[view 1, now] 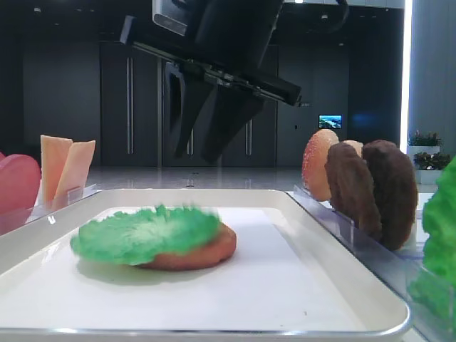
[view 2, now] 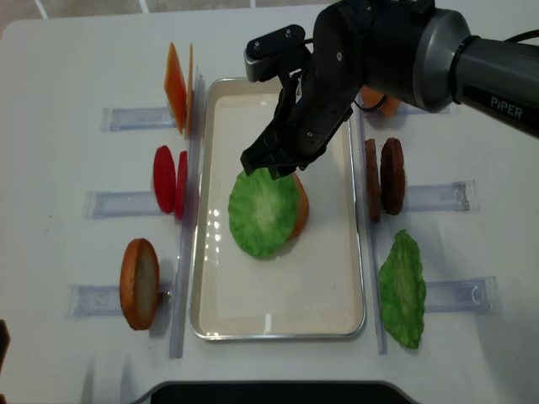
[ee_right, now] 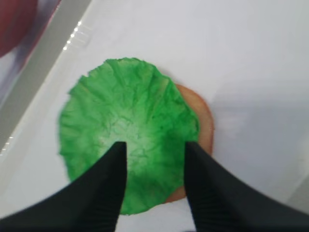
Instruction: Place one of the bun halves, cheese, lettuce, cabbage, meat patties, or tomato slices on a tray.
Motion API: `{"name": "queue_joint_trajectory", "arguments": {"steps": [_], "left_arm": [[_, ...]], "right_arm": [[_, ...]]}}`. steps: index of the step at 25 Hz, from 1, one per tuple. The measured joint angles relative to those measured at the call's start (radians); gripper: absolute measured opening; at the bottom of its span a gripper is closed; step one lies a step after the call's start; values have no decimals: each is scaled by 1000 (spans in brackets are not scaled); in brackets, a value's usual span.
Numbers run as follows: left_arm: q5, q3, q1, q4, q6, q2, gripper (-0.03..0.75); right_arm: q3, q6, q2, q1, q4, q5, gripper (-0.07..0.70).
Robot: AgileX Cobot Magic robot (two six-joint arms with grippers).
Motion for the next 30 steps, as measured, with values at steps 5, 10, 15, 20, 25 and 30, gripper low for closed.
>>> {"name": "queue_joint_trajectory", "arguments": {"steps": [5,10,15,20,25,30], "left_arm": [[0,0,0,0,0,0,451],[0,0,0,0,0,0,451],[0,0,0,0,0,0,451],[0,0,0,0,0,0,451],[0,0,0,0,0,0,451],[0,0,0,0,0,0,451]], "right_arm": [[-14,86,-37,-1,-210,93,397],[-133,136,-83,-9,-282,299,405],[-200,98,-91,-176,-238,380,405],[-201,49,-91,-571,-238,387,405],[-201,11,-93,-845,-219,394,405],[-99,-31,-203,-888,-189,393,399]]}}
